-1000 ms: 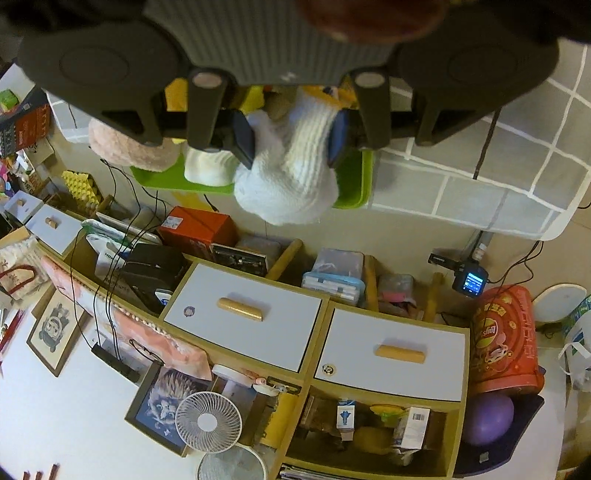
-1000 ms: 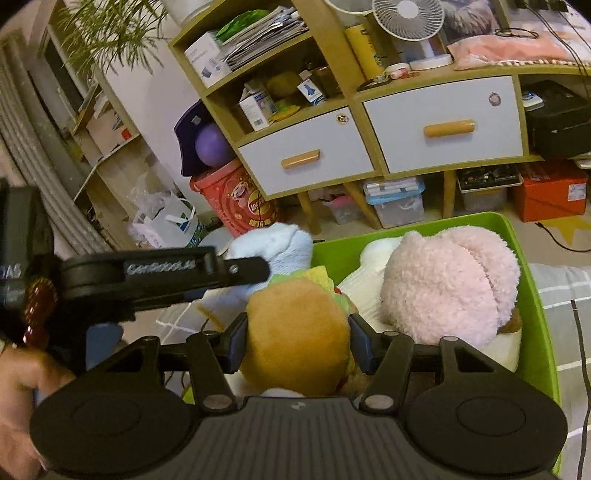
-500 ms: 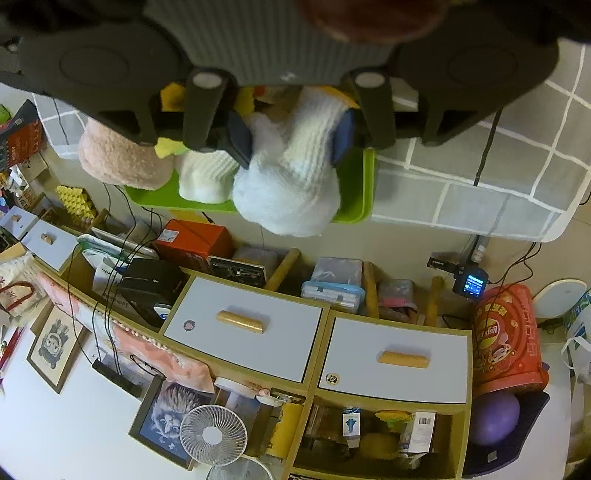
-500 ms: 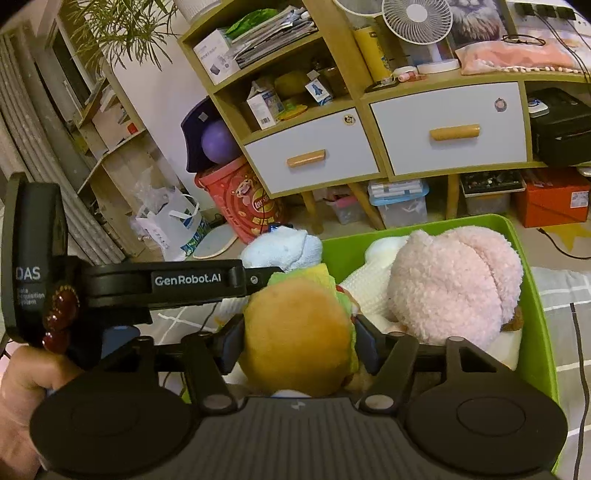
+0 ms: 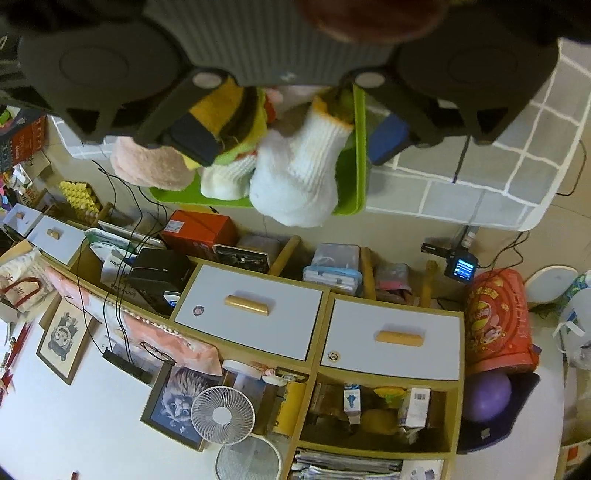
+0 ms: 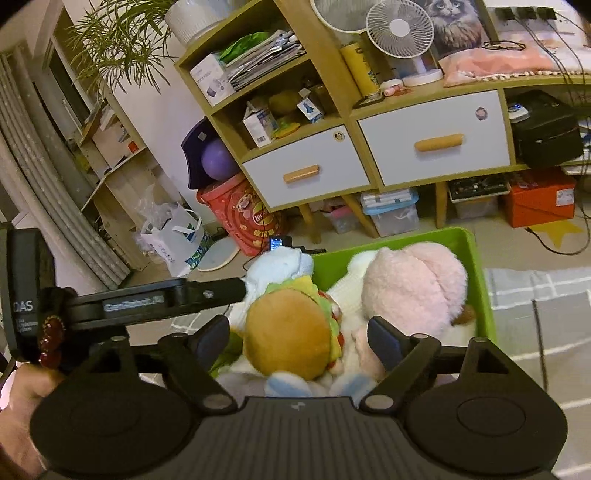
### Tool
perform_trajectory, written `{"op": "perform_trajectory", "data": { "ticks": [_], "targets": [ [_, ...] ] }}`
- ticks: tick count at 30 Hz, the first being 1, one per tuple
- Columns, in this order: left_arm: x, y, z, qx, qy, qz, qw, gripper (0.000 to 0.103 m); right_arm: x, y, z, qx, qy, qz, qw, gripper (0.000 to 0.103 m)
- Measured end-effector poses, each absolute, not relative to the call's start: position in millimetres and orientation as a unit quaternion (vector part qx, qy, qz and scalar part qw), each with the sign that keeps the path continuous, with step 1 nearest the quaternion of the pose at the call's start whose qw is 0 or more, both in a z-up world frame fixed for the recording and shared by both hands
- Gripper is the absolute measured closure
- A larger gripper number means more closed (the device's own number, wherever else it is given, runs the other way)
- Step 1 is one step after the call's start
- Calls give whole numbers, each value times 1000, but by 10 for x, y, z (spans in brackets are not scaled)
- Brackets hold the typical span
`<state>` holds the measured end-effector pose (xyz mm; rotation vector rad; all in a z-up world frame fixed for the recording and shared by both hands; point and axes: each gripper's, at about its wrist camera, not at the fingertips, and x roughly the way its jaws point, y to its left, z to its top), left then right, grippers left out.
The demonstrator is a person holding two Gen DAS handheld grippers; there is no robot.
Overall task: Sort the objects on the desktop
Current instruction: 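Carry glove and burger plush to the basin, lower them in and open both tools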
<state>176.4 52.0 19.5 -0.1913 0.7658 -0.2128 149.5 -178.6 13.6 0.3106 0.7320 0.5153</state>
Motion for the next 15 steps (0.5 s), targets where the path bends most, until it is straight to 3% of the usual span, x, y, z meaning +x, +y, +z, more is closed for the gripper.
{"op": "perform_trajectory", "data": {
  "ticks": [3, 15],
  "targets": [
    [1620, 502, 252, -84, 376, -93, 918, 1, 1403, -1850, 162, 149, 363, 236, 889, 18],
    [1020, 319, 392, -35, 409, -54, 910, 1, 934, -2070, 433, 142, 376, 196, 894, 13]
  ]
}}
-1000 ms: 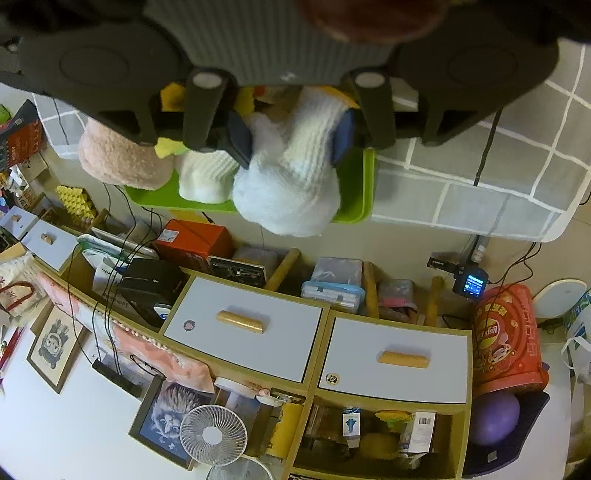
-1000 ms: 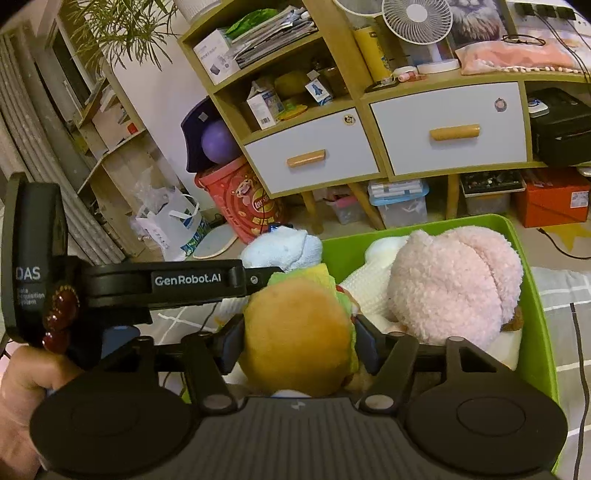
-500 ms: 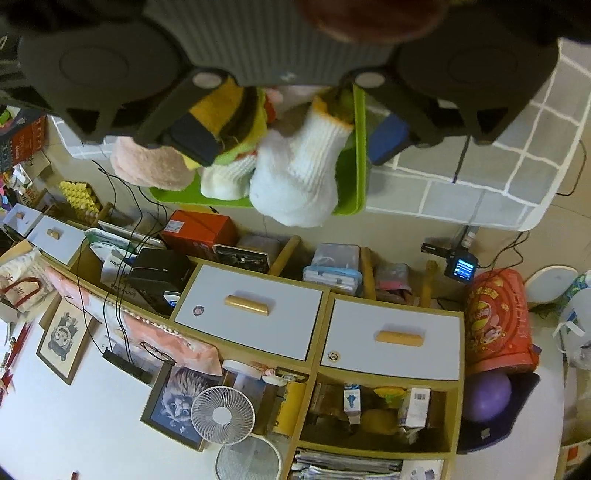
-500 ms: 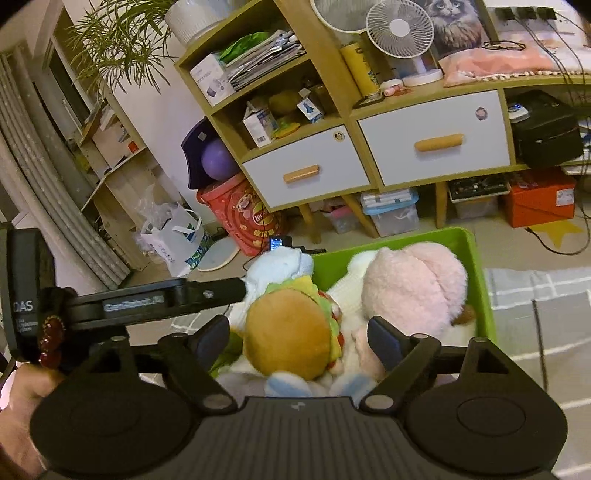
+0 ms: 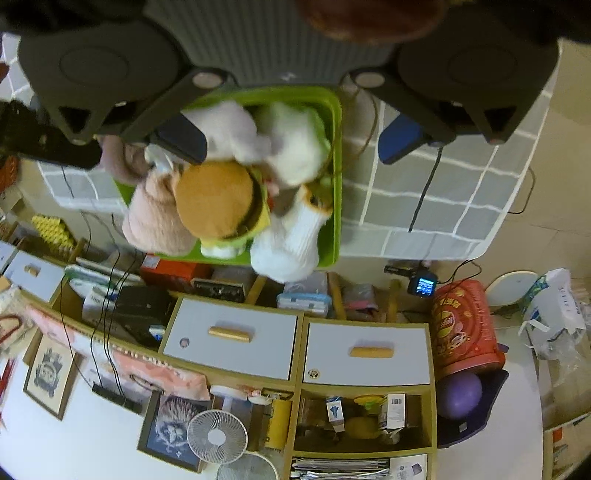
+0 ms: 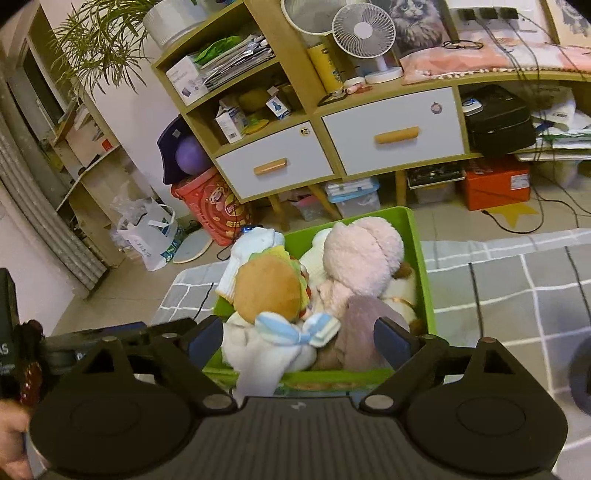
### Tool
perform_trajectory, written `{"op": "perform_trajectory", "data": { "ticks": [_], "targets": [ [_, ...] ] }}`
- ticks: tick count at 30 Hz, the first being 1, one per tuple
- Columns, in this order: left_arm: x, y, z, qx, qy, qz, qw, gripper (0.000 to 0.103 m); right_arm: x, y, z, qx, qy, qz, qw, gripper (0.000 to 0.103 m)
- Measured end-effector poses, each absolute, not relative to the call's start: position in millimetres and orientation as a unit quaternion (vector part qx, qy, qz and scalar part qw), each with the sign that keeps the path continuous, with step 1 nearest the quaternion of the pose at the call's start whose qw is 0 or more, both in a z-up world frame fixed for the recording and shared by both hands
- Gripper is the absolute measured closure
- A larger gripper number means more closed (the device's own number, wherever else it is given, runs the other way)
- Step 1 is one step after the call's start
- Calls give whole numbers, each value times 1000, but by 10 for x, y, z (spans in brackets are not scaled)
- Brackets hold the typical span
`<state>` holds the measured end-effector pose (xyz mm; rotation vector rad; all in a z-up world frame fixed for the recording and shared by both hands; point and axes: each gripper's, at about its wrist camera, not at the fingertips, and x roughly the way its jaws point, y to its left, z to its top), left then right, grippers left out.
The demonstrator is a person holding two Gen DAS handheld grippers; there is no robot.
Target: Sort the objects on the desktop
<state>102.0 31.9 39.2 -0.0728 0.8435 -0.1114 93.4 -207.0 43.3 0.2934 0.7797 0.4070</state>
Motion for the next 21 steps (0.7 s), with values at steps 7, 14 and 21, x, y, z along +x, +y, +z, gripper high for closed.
{"op": "perform_trajectory", "data": {
  "ticks": [7, 14, 21],
  "targets": [
    [690, 198, 502, -21, 421, -48, 905, 1, 680, -2043, 584, 120, 381, 171, 901, 13],
    [485, 166, 445, -36, 445, -39, 894, 1, 441, -1987, 662, 98, 383, 150, 906, 11],
    [416, 226, 334, -53, 474, -18, 879, 1, 326, -1988, 626, 105, 401, 126, 901, 11]
  ]
}}
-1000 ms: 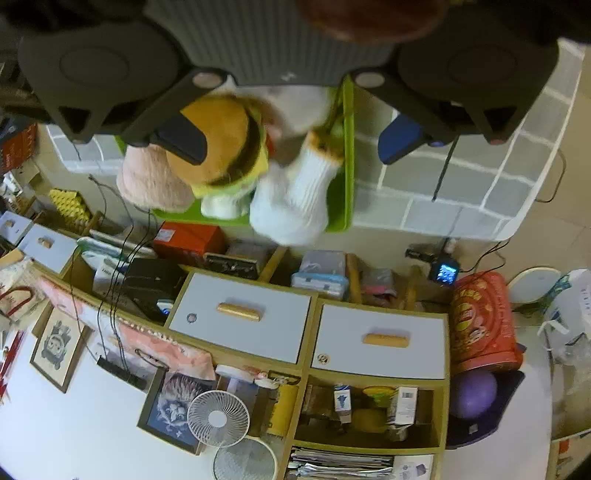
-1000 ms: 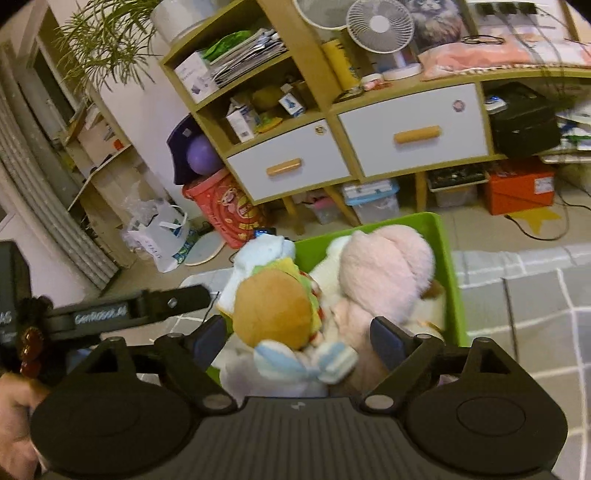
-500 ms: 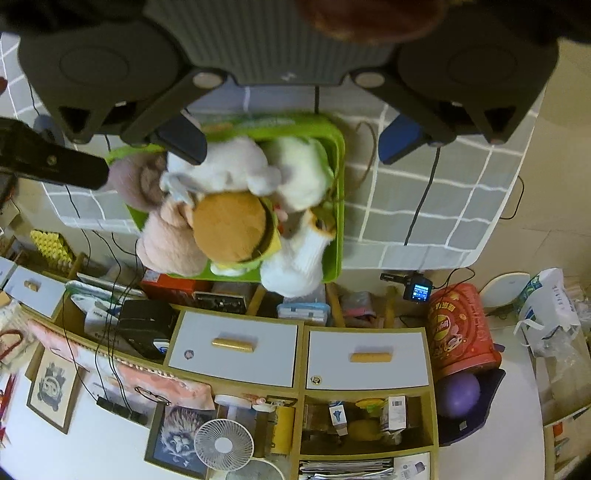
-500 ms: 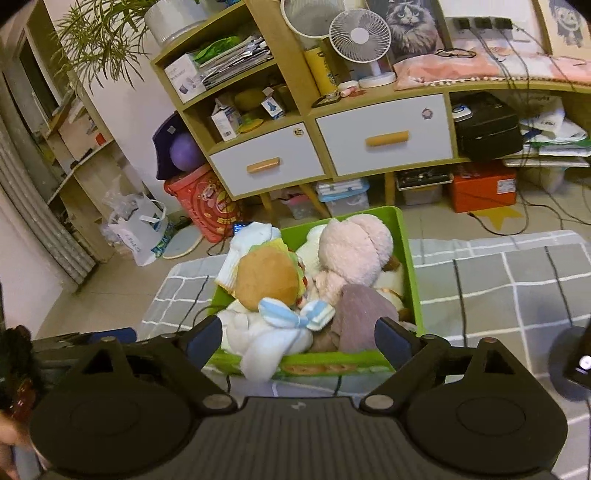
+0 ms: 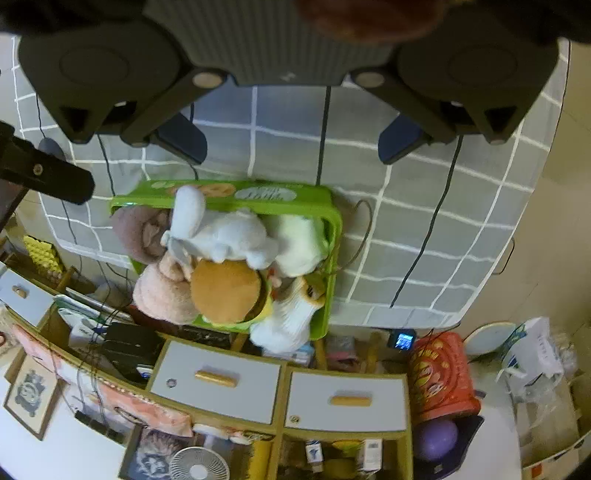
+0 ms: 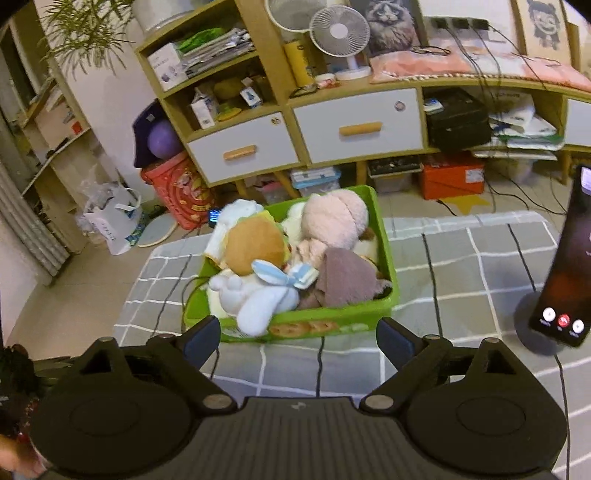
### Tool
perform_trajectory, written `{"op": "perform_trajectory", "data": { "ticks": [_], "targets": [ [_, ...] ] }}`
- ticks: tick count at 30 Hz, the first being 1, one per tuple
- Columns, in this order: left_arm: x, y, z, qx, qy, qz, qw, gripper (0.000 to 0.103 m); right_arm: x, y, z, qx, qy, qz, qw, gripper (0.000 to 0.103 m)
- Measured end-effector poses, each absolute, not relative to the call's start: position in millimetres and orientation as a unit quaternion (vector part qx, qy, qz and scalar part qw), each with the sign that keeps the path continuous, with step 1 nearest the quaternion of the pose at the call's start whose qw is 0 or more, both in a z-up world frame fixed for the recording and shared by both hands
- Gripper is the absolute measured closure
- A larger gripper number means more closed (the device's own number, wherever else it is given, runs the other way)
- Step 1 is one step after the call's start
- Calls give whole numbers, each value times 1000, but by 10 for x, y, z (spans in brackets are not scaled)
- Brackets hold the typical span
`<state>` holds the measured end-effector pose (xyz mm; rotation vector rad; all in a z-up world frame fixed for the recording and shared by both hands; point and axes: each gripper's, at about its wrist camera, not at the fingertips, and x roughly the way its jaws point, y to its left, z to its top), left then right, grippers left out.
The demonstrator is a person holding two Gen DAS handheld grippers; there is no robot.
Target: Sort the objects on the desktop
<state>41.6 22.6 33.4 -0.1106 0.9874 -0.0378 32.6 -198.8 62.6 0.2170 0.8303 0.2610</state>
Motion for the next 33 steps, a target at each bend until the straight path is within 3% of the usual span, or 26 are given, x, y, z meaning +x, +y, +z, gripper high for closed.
{"op": "perform_trajectory", "data": {
  "ticks": [33],
  "targets": [
    [193, 7, 248, 4, 501, 5, 866, 1, -6, -1929, 498, 48, 426, 89, 899, 10]
  ]
}}
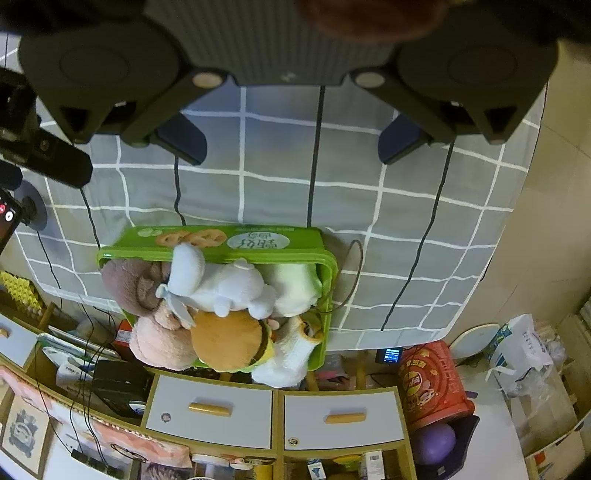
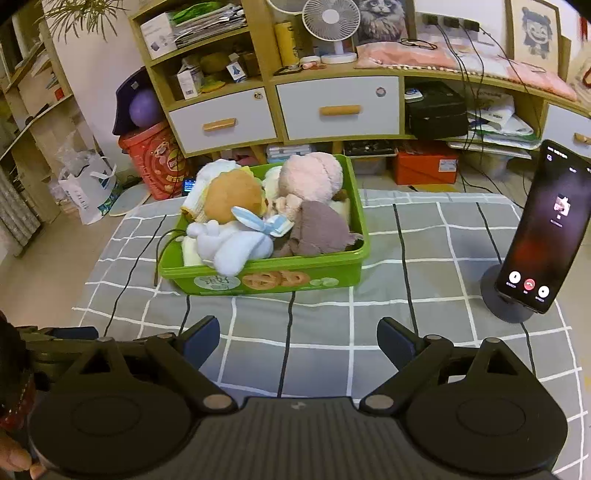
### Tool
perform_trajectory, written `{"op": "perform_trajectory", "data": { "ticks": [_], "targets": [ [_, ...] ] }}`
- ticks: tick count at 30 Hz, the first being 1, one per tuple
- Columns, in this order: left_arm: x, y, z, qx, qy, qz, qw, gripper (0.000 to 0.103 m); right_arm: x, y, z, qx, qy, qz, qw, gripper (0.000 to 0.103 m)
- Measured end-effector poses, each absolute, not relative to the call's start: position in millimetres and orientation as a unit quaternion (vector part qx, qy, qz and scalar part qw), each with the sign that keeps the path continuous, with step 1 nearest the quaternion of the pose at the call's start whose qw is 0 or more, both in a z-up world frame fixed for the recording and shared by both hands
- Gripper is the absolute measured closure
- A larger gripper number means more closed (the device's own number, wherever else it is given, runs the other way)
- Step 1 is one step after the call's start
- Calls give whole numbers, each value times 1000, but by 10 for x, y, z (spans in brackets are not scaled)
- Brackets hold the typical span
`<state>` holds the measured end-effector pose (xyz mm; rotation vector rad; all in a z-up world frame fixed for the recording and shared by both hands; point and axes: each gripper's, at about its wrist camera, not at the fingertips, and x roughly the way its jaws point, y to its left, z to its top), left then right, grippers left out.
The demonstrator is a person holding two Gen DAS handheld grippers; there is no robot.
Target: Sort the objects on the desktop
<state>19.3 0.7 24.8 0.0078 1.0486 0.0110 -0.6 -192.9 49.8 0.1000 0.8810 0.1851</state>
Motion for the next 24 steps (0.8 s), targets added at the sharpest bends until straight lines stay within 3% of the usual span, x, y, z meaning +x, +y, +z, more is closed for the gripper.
{"op": "perform_trajectory", "data": {
  "ticks": [24],
  "targets": [
    [178, -70, 211, 26, 501, -5, 865, 0, 7, -1931, 464, 50, 430, 82, 898, 10]
  ]
}}
